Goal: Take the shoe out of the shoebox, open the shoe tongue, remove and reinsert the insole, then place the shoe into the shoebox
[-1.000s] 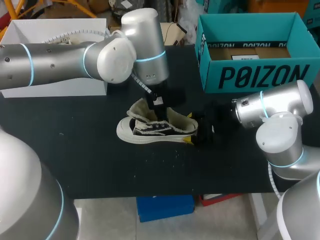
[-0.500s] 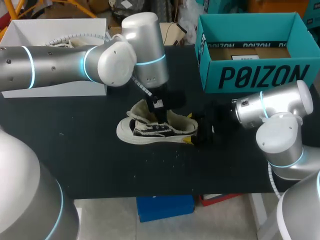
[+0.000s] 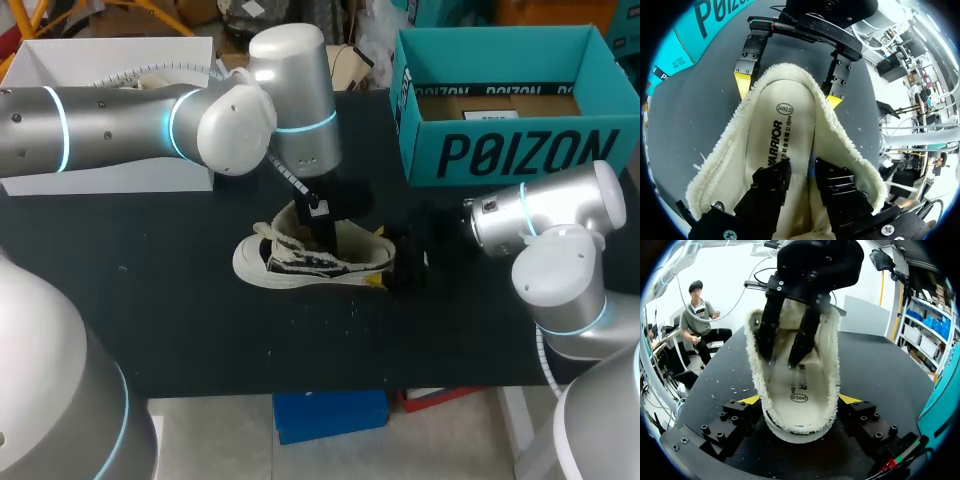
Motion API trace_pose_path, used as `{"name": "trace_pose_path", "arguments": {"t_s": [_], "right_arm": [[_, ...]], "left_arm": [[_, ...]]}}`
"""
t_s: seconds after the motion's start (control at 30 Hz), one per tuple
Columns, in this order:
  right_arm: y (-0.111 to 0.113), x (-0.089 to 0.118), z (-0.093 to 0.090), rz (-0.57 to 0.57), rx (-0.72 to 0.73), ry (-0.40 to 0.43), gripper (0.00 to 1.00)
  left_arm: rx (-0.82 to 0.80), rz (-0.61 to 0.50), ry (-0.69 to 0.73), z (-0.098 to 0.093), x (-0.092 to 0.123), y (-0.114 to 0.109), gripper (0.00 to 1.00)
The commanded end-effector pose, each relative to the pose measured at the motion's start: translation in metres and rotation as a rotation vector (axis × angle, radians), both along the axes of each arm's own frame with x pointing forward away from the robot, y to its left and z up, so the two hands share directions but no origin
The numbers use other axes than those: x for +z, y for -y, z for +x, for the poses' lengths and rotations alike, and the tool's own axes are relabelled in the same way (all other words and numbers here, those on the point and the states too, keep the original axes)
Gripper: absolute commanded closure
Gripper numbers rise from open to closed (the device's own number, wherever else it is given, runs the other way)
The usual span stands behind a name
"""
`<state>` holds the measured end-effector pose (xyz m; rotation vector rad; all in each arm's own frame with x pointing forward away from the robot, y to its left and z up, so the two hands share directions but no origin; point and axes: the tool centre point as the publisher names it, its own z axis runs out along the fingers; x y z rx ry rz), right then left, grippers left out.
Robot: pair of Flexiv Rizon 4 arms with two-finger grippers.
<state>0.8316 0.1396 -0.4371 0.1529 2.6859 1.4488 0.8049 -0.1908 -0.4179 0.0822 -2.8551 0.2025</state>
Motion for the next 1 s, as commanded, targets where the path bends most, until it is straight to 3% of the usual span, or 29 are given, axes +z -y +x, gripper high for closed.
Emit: {"name": "trace_pose_path", "arguments": {"t_s": [0.03, 0.17, 0.6, 0.83, 1.0], "right_arm": [[0.000, -0.001, 0.001, 0.000, -0.003, -0.001, 1.00], [0.000, -0.001, 0.001, 0.000, -0.003, -0.001, 1.00], [0.000, -0.001, 0.001, 0.000, -0.003, -0.001, 1.00], [0.000, -0.001, 0.001, 0.000, -0.003, -0.001, 1.00], [0.000, -0.001, 0.001, 0.000, -0.003, -0.001, 1.00]], "left_arm": [[0.017, 0.073, 0.062, -0.007, -0.010, 0.003, 0.70], [0.030, 0.135, 0.140, -0.005, -0.012, 0.000, 0.75], [0.053, 0.335, 0.361, 0.006, -0.033, -0.021, 0.75], [0.081, 0.373, 0.492, 0.019, -0.047, -0.039, 0.70], [0.111, 0.353, 0.596, 0.029, -0.056, -0.049, 0.71]]}}
